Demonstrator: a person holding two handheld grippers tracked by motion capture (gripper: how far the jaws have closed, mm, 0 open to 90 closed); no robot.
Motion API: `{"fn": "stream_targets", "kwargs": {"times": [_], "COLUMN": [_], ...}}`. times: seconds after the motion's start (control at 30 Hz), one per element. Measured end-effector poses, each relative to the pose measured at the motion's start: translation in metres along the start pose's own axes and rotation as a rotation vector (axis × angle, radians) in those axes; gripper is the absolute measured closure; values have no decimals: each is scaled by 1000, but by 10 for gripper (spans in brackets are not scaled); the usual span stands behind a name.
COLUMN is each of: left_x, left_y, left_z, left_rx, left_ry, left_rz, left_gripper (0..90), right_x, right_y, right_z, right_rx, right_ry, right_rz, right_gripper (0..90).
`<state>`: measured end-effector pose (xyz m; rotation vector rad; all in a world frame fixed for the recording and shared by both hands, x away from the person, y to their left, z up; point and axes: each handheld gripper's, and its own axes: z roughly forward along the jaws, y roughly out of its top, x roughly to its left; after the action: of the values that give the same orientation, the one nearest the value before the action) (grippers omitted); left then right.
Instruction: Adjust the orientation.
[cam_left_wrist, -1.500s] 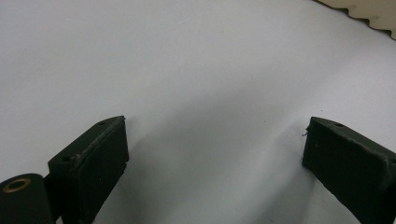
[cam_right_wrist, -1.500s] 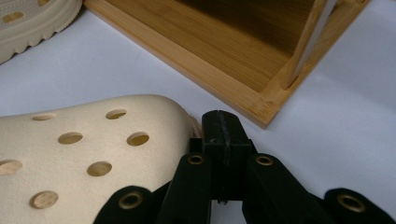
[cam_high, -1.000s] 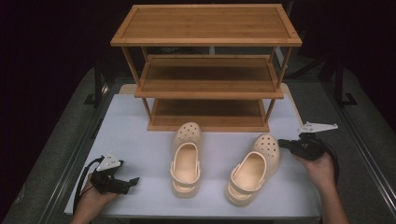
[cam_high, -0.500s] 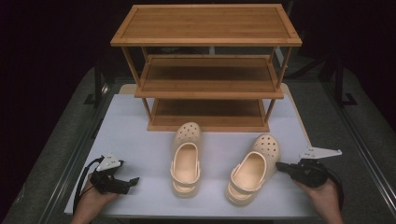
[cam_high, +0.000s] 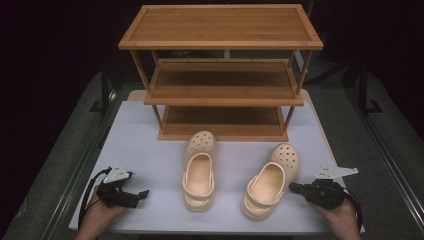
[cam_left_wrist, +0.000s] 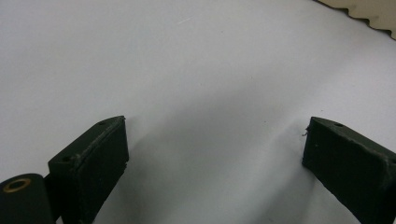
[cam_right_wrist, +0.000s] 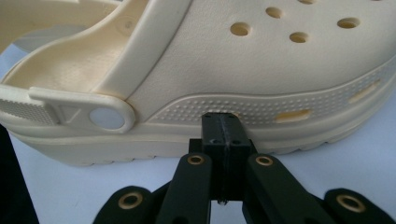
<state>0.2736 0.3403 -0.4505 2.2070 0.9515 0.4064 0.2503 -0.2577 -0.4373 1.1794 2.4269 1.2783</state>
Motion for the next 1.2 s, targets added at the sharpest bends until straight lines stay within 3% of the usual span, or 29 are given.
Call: {"fn": "stream_targets", "kwargs": {"times": [0.57,1.2], "left_x": [0,0], "left_y": [0,0], "left_z": [0,0], "left_rx": [0,0], "left_ry": [0,0], "left_rz": [0,0], "left_gripper": [60,60], "right_x": [-4,7], "right_y": [18,49], "right_z": [22,60], "right_rx": [18,46], "right_ry": [54,104], "right_rz": [-49,-119], "right_gripper": [898,898]}}
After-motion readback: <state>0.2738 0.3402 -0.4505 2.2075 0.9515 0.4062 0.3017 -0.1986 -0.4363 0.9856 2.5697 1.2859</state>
